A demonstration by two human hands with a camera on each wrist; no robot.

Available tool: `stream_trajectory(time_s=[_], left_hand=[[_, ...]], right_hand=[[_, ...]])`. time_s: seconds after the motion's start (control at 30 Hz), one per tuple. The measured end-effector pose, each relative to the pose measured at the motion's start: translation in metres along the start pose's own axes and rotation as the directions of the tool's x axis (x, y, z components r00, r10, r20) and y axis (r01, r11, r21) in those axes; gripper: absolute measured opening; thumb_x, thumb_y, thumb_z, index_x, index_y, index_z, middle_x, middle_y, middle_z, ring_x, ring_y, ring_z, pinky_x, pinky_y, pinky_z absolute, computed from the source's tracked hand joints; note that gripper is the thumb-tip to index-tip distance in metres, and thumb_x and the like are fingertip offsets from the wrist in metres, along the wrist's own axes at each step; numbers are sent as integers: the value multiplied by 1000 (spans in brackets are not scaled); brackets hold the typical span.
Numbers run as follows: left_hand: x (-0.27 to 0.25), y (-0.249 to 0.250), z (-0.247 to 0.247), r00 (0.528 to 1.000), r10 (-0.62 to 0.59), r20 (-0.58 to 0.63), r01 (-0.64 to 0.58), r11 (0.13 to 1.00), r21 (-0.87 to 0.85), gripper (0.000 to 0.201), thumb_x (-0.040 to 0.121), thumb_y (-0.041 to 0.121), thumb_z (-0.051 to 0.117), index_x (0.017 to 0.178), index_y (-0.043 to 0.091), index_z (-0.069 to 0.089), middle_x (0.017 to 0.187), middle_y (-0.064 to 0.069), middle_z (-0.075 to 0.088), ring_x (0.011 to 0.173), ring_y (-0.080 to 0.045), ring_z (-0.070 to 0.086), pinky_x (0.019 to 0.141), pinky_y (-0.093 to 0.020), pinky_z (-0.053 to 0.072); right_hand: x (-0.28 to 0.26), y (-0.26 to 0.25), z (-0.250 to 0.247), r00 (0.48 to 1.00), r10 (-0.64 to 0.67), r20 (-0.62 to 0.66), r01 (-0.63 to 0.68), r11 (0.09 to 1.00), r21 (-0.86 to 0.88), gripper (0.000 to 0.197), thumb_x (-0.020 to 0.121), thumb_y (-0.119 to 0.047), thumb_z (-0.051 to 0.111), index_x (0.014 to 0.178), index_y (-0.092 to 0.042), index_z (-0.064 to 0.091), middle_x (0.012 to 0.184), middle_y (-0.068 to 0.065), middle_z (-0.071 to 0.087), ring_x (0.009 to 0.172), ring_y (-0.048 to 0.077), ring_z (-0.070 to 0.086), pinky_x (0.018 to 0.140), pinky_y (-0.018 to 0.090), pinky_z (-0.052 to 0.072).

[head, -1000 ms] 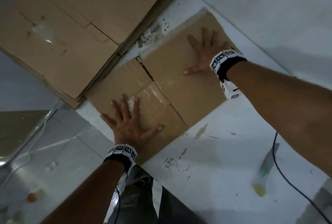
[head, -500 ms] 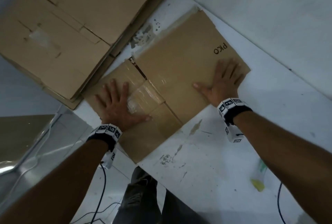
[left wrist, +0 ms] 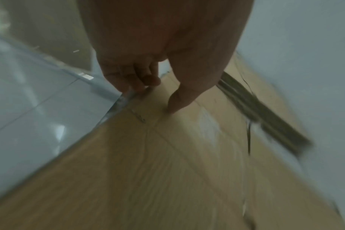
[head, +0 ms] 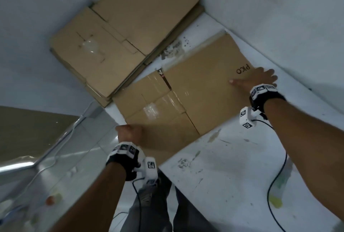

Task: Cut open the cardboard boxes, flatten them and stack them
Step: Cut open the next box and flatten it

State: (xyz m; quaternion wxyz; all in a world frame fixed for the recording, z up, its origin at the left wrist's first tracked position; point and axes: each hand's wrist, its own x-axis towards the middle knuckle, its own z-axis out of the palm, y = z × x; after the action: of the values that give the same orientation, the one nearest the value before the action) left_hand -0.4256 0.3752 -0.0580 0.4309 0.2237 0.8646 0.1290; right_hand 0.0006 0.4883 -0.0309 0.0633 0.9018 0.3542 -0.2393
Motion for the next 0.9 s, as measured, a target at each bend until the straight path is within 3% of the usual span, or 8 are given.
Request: stream_trajectory(time_s=[0.1,0.27,0.37,0.47,0.63,0.77,0.83,0.9], left_hand=[[3,7,-20,992,-8,126,25,990,-137,43,73,32,82,97,1,64,106,-24,70,90,-38,68,82,-50,61],[-62,31,-44,877,341,339,-228,916,-331,48,89,3,71,129,19,49,121,-9,67,103,-30,70,75,-46,63],[-80,51,-81,756,591,280,-430,773,-467,61,88,2,70,141,14,42,124,-7,67,107,-24,70,78,-36,62],[-61,82,-125,749,653,117,-533,698,-478,65,76,18,70,134,13,40,121,-9,63,105,-23,67,80,-38,58],[23,132,-179,791,594,-147,-611,749,-258,71,83,32,83,132,10,37,118,-10,64,101,-25,68,74,-29,53],[97,146,-190,871,481,-100,-428,843,327,130,65,62,88,158,16,12,155,-15,39,137,-40,46,110,-57,41],[116,149,-181,824,558,-96,-422,719,552,141,67,65,85,162,7,-2,167,-22,13,148,-45,25,118,-59,27],[132,154,-167,749,649,131,-539,482,691,140,68,80,72,162,17,-11,169,-21,-7,154,-46,6,122,-61,12]], right_hand=[[-7,17,-18,1000,0,-1,0,989,145,132,49,-77,83,148,-6,33,151,20,33,137,43,38,109,60,38],[-46,49,-55,979,-68,-190,147,885,441,98,57,-62,90,124,-5,47,128,18,60,111,36,62,94,44,53],[-66,52,-76,967,-63,-247,199,790,580,83,68,-56,87,122,-9,46,124,11,59,100,24,55,85,35,48],[-68,6,-87,949,-103,-298,274,735,620,82,65,-65,83,120,-16,46,118,3,57,103,24,57,92,42,52],[-42,-150,-94,848,-329,-415,502,750,431,100,65,-61,77,144,-12,40,143,13,45,132,35,44,112,50,38],[-25,-279,-82,896,-363,-256,389,919,57,125,73,-64,76,160,-13,3,164,17,15,149,43,17,120,58,18],[-31,-320,-54,912,-390,-129,378,919,-110,114,84,-70,63,161,-16,-1,168,16,-1,152,46,4,120,63,12],[-52,-348,-8,870,-492,27,488,851,-197,100,89,-67,58,161,-20,6,168,13,-2,152,45,4,119,64,16]])
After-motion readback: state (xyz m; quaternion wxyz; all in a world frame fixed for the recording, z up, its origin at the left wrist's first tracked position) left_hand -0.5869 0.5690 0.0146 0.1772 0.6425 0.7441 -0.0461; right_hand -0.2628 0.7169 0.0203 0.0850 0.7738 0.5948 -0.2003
